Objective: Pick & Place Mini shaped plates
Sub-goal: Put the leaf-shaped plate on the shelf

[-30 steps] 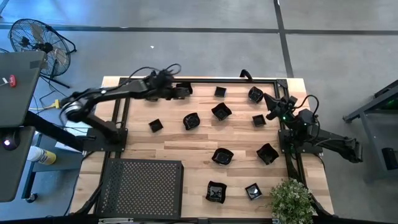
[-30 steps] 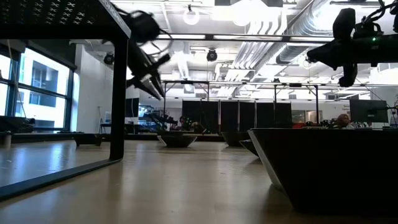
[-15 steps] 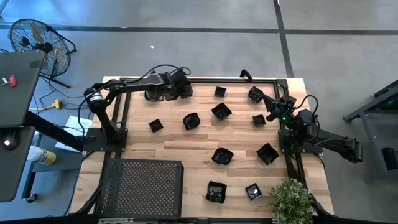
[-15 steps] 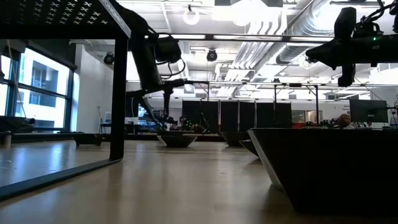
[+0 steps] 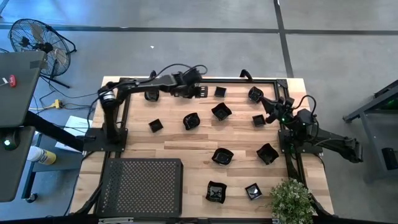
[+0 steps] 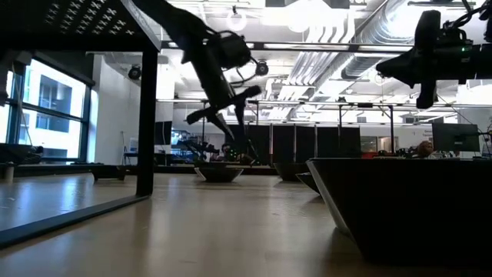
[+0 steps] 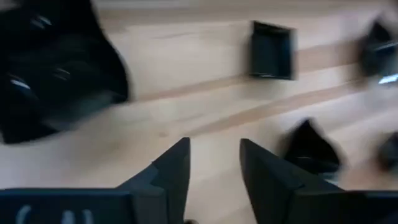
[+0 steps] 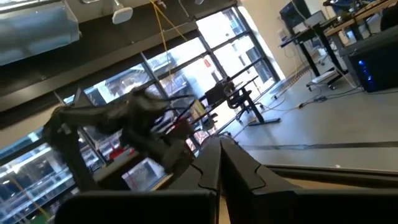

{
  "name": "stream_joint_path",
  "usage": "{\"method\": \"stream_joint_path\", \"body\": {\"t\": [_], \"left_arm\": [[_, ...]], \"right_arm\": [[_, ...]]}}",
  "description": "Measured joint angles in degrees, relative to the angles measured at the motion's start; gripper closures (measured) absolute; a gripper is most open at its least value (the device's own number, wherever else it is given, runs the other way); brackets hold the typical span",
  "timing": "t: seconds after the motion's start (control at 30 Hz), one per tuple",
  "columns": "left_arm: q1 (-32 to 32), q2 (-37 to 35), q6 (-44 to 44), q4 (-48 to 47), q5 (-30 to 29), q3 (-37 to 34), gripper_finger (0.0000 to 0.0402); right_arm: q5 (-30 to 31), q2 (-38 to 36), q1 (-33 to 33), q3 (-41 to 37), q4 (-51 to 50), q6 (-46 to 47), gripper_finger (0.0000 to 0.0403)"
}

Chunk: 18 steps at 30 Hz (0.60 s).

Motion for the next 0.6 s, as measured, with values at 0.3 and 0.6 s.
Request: {"method": "stream_joint_path", "body": {"t": [0.3,0.6], "left_arm": [[-0.3,8.1,7.8,-15.6,-2.4,13.4,0.0286],[-0.6,4.1,10.3,-25.6,-0.6,17.3,0.0287]], "right_arm": [[-1.9,0.4,0.0,0.0,-0.1,-0.2,0.0402],[-1.9,0.4,0.0,0.0,-0.5,-0.2,0.0402]]}}
